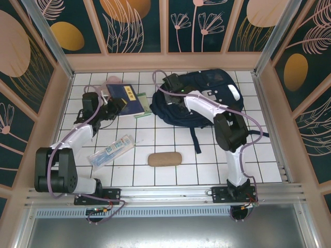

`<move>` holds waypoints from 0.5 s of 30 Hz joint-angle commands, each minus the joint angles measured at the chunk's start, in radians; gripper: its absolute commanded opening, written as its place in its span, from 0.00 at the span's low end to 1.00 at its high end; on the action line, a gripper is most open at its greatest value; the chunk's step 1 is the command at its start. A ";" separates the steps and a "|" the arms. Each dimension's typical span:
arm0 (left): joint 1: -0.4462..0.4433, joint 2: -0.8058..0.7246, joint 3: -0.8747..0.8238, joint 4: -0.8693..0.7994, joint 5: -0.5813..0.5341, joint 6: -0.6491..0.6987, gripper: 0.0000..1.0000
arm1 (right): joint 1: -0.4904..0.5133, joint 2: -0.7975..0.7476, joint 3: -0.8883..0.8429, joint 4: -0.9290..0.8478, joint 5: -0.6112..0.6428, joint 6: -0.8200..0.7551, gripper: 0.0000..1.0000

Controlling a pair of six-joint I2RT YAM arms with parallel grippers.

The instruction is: Pack the student bag

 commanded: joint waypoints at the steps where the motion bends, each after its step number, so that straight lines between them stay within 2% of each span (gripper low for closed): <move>1: -0.048 0.035 0.028 0.205 -0.035 -0.112 0.00 | -0.045 -0.134 0.018 0.006 0.003 -0.017 0.00; 4: -0.108 0.080 0.056 0.266 -0.070 -0.157 0.00 | -0.068 -0.185 0.023 0.012 -0.089 -0.006 0.00; 10: -0.257 0.222 0.144 0.404 -0.125 -0.251 0.00 | -0.197 -0.298 0.008 0.069 -0.355 0.035 0.00; 15: -0.371 0.402 0.309 0.474 -0.156 -0.303 0.00 | -0.261 -0.323 0.025 0.070 -0.469 0.076 0.00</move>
